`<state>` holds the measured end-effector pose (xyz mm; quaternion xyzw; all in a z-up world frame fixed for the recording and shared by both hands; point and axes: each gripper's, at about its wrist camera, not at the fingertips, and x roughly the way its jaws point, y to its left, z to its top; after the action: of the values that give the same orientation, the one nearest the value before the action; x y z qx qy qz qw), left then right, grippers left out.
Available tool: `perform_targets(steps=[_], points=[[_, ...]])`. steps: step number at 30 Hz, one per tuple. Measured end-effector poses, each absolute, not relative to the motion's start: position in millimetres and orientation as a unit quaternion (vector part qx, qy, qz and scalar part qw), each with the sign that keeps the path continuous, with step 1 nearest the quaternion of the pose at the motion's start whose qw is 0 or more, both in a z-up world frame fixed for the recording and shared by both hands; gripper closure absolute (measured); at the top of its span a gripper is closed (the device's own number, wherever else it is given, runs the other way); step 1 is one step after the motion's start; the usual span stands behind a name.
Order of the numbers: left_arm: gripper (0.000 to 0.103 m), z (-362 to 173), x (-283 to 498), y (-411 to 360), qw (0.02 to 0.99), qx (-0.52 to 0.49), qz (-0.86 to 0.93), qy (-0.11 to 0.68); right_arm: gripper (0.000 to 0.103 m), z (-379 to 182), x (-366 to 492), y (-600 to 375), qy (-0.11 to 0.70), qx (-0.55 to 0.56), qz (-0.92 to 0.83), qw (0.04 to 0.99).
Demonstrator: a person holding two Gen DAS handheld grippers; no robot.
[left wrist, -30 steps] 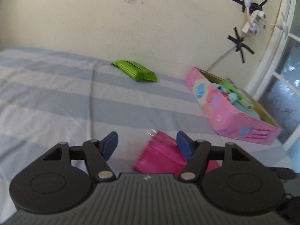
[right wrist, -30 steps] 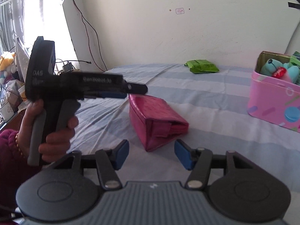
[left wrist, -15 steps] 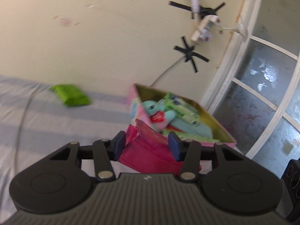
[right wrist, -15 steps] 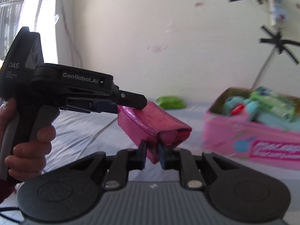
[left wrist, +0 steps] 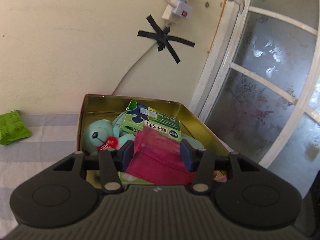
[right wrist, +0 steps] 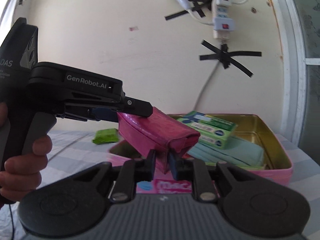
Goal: Organize objects
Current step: 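Carry the pink pouch into the tin and open the right tool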
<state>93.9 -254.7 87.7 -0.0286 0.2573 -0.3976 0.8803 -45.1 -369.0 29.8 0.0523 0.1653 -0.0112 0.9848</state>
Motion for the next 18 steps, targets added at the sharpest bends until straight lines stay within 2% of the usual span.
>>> perform_targets(steps=[1, 3, 7, 11, 14, 18], points=[[0.049, 85.5, 99.1, -263.1, 0.881, -0.023, -0.392, 0.262, 0.087, 28.8, -39.4, -376.1, 0.174, 0.053, -0.015, 0.983], [0.041, 78.4, 112.1, -283.7, 0.880, -0.002, -0.383, 0.280, 0.086, 32.0, -30.5, -389.0, 0.185, 0.050, -0.021, 0.981], [0.040, 68.4, 121.9, -303.1, 0.889, 0.021, -0.357, 0.286, 0.087, 31.6, 9.9, -409.7, 0.237, 0.016, -0.059, 0.970], [0.036, 67.9, 117.1, -294.6, 0.893, 0.020, -0.352, 0.278, 0.095, 24.0, 52.2, -422.5, 0.275, -0.057, -0.118, 0.953], [0.036, 69.4, 109.4, -283.4, 0.899, 0.038, -0.344, 0.267, 0.093, 20.7, 70.2, -438.7, 0.291, -0.053, -0.148, 0.944], [0.036, 72.0, 100.7, -272.2, 0.906, 0.053, -0.335, 0.254, 0.090, 19.5, 55.2, -451.2, 0.268, 0.010, -0.136, 0.954]])
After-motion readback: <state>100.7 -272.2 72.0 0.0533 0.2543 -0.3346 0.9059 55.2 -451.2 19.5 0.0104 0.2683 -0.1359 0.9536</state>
